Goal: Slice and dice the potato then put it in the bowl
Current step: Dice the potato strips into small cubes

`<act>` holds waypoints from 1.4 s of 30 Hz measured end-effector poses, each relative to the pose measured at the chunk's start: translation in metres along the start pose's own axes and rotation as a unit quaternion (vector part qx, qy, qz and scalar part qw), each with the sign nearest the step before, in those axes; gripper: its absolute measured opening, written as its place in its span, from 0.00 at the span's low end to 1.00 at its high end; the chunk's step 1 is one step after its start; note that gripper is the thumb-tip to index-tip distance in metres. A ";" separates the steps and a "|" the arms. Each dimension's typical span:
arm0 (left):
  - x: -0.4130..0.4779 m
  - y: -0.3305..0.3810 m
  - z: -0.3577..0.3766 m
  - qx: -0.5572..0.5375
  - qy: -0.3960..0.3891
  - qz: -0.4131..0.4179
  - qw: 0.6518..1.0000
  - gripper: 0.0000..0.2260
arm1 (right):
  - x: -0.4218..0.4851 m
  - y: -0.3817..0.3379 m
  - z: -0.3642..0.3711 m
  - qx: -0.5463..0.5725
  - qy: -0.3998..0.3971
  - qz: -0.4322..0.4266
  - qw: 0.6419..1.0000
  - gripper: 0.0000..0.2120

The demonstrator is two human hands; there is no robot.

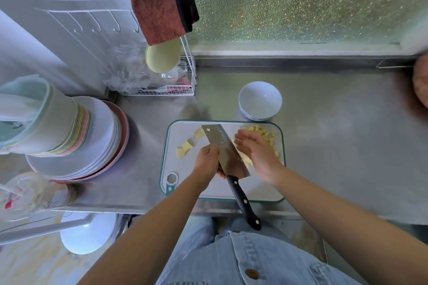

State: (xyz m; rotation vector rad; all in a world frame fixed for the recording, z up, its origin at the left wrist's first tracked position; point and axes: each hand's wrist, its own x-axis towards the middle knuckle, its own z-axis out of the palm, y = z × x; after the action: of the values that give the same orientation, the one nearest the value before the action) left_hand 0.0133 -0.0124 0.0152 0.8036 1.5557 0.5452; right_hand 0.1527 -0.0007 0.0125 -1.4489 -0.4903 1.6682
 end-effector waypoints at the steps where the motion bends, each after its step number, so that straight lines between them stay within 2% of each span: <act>1: 0.000 0.000 -0.001 0.004 -0.003 0.003 1.000 0.12 | 0.002 -0.002 0.000 0.009 -0.010 -0.007 1.000 0.10; 4: 0.000 -0.002 -0.002 -0.001 -0.009 0.011 1.000 0.14 | -0.002 -0.001 0.011 0.069 -0.094 0.037 0.993 0.13; 6: 0.000 -0.002 -0.002 -0.006 -0.012 0.013 1.000 0.13 | 0.000 0.001 0.016 0.062 -0.068 0.047 0.995 0.14; 9: -0.002 -0.003 -0.002 -0.001 -0.015 0.010 1.000 0.13 | 0.008 0.001 0.013 0.058 0.010 -0.001 0.998 0.11; 13: -0.004 -0.001 -0.002 -0.009 -0.016 0.013 1.000 0.12 | 0.001 0.006 0.019 0.074 -0.061 0.016 0.995 0.12; 17: -0.007 -0.003 -0.002 0.003 -0.015 0.011 1.000 0.11 | 0.006 0.004 0.015 0.016 0.017 -0.040 0.999 0.10; 19: -0.010 -0.002 -0.002 0.013 -0.018 0.014 1.000 0.11 | 0.002 0.001 0.018 0.037 -0.030 -0.058 0.997 0.10; 21: -0.013 0.002 -0.001 0.017 -0.022 0.020 0.999 0.12 | -0.002 -0.001 0.026 0.055 -0.080 -0.036 0.995 0.12; 22: -0.013 0.002 -0.001 0.018 -0.023 0.019 0.999 0.12 | -0.001 -0.002 0.029 0.059 -0.080 -0.026 0.995 0.11; 25: -0.013 -0.002 -0.002 0.026 -0.014 0.019 0.999 0.11 | 0.010 -0.005 0.025 0.045 -0.002 -0.044 0.998 0.08; 26: -0.013 -0.003 -0.003 0.033 -0.013 0.021 0.999 0.11 | 0.012 -0.005 0.022 0.047 0.005 -0.050 0.998 0.08; 29: -0.013 -0.004 -0.005 0.038 -0.008 0.020 0.999 0.11 | 0.007 -0.002 0.022 0.064 -0.043 -0.016 0.997 0.10; 33: -0.008 -0.007 -0.006 0.005 0.030 0.004 1.000 0.10 | 0.005 0.001 0.014 0.001 0.009 -0.035 0.999 0.09; 36: -0.003 -0.007 -0.008 -0.037 0.079 -0.013 0.996 0.10 | -0.008 -0.002 0.004 0.039 -0.066 0.016 0.997 0.09; 38: -0.003 -0.004 -0.009 -0.062 0.094 -0.019 0.993 0.10 | -0.015 0.002 0.000 0.006 -0.086 0.059 0.995 0.11; 41: -0.002 -0.004 -0.007 -0.058 0.080 -0.017 0.995 0.09 | -0.008 0.004 -0.010 0.002 0.007 0.020 1.000 0.13; 42: -0.002 -0.004 -0.006 -0.055 0.078 -0.014 0.995 0.09 | -0.007 0.003 -0.012 0.019 0.010 0.006 1.000 0.13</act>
State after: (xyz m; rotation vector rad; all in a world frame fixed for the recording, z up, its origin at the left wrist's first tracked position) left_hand 0.0071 -0.0161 0.0143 0.6682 1.6622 0.6812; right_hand 0.1631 -0.0107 0.0117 -1.4429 -0.4384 1.6614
